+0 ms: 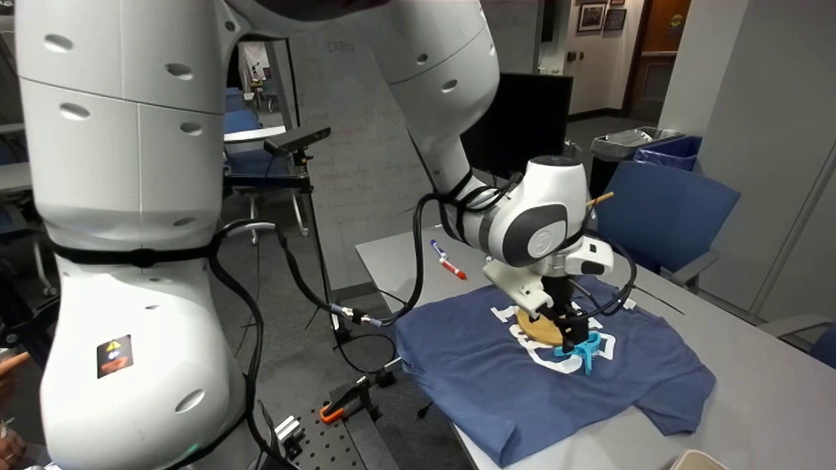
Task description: Remove the clothes peg from the wooden object and put it on the table
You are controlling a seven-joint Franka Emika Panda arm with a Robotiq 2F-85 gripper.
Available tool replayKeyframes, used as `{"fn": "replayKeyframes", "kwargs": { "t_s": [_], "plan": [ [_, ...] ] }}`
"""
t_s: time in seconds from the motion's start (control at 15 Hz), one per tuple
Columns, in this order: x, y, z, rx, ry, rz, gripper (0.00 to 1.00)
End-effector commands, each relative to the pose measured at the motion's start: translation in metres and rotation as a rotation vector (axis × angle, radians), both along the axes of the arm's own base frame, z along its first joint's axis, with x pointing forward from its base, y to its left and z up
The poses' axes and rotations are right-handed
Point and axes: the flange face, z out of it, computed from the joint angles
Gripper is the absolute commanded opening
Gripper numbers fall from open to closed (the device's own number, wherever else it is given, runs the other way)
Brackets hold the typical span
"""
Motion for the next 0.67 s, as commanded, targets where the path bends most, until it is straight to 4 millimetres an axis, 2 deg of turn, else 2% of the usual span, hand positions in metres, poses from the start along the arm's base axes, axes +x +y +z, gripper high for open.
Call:
{"fn": "replayKeyframes", "kwargs": {
  "t_s": [0.0,0.6],
  "plan": [
    [-0.028,0.015,0.033,-0.045,-0.022,0.044,1.00],
    [-0.063,0.048,0.092,-0.142,-0.150,0.167,1.00]
  ]
}}
